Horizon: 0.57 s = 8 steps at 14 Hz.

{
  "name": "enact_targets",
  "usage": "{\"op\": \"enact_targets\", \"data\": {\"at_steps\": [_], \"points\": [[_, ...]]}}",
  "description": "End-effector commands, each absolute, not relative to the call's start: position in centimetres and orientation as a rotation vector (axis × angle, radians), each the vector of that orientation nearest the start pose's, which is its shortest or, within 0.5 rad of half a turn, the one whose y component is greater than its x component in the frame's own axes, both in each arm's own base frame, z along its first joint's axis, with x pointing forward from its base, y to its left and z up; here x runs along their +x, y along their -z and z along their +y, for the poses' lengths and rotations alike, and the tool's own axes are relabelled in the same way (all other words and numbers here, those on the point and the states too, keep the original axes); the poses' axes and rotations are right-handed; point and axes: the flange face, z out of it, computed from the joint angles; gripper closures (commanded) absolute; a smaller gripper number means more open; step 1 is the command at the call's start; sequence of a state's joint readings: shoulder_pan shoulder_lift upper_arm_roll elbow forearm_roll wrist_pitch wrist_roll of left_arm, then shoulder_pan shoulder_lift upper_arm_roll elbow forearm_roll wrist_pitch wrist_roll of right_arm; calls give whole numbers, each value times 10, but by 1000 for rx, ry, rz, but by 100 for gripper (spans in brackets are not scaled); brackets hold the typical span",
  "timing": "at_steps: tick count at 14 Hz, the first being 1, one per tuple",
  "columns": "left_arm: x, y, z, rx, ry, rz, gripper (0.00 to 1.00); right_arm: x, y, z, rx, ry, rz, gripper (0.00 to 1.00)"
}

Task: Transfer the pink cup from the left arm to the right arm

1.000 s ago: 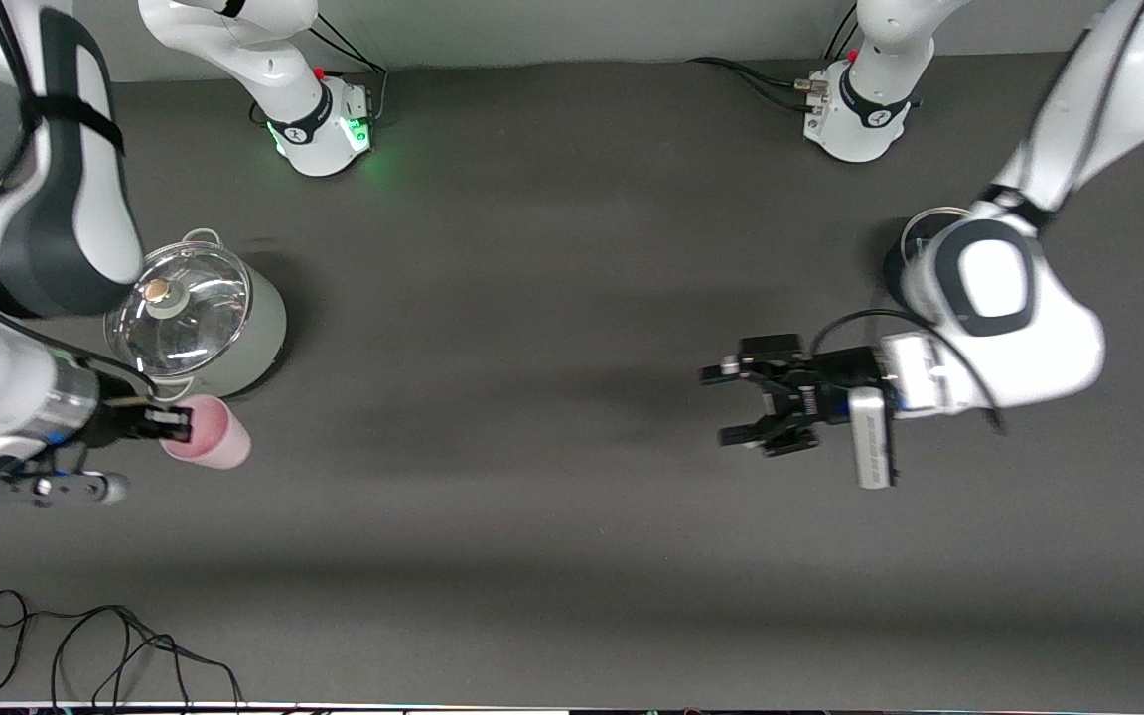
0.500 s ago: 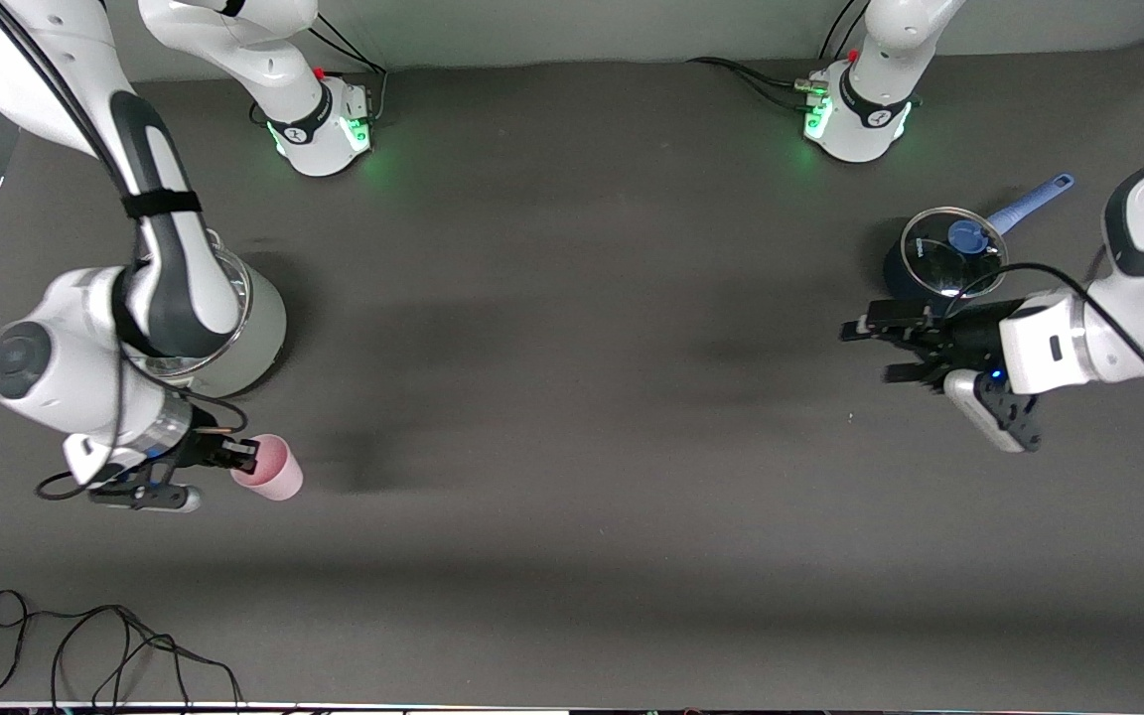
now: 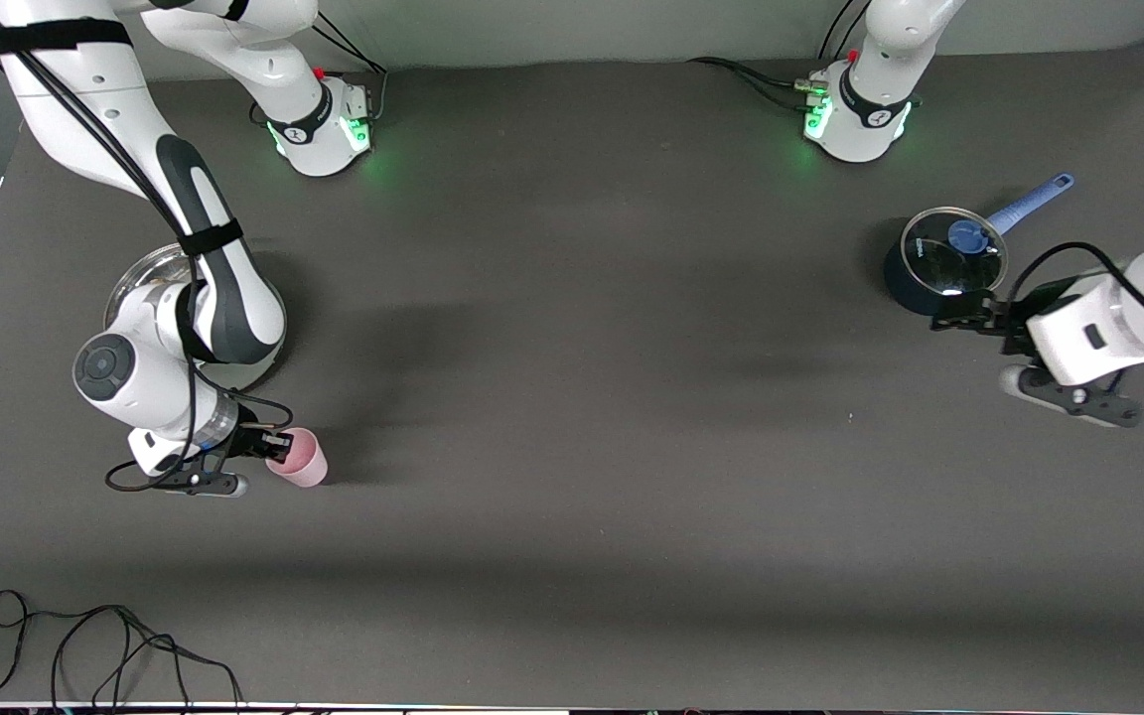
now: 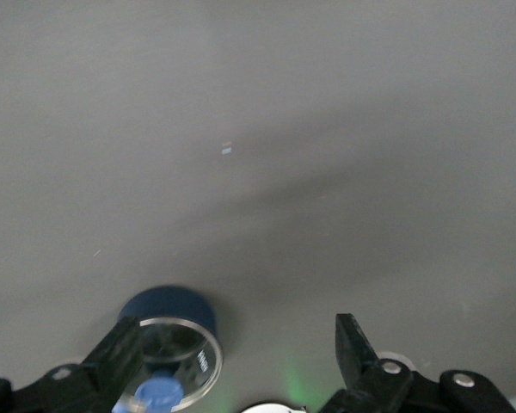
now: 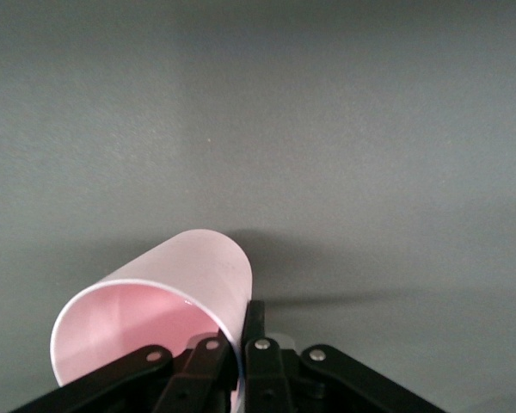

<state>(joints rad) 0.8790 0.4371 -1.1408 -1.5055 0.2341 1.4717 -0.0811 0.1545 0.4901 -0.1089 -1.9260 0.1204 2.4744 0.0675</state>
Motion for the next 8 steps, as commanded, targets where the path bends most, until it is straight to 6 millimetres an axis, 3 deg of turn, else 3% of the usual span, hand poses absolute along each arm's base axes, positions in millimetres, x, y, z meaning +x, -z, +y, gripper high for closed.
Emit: {"op": "enact_targets", "data": {"at_steps": [1, 2, 3, 4, 5, 6, 8], "points": [[597, -537, -2, -3149, -422, 10, 0, 632, -230, 30, -3102, 109, 133, 100], [598, -539, 6, -3151, -410, -12, 0, 632, -226, 30, -3104, 103, 133, 100], [600, -541, 8, -3150, -379, -22, 0, 632, -226, 30, -3104, 100, 133, 83], [601, -548, 14, -3137, -315, -43, 0, 632, -228, 30, -3103, 102, 133, 48], [602, -551, 19, -3135, -273, -62, 0, 633, -232, 31, -3102, 107, 130, 22], [603, -553, 17, -3134, -247, -61, 0, 633, -240, 31, -3098, 116, 129, 3], [602, -557, 15, -3123, -227, -64, 0, 633, -273, 30, -3087, 121, 136, 0]]}}
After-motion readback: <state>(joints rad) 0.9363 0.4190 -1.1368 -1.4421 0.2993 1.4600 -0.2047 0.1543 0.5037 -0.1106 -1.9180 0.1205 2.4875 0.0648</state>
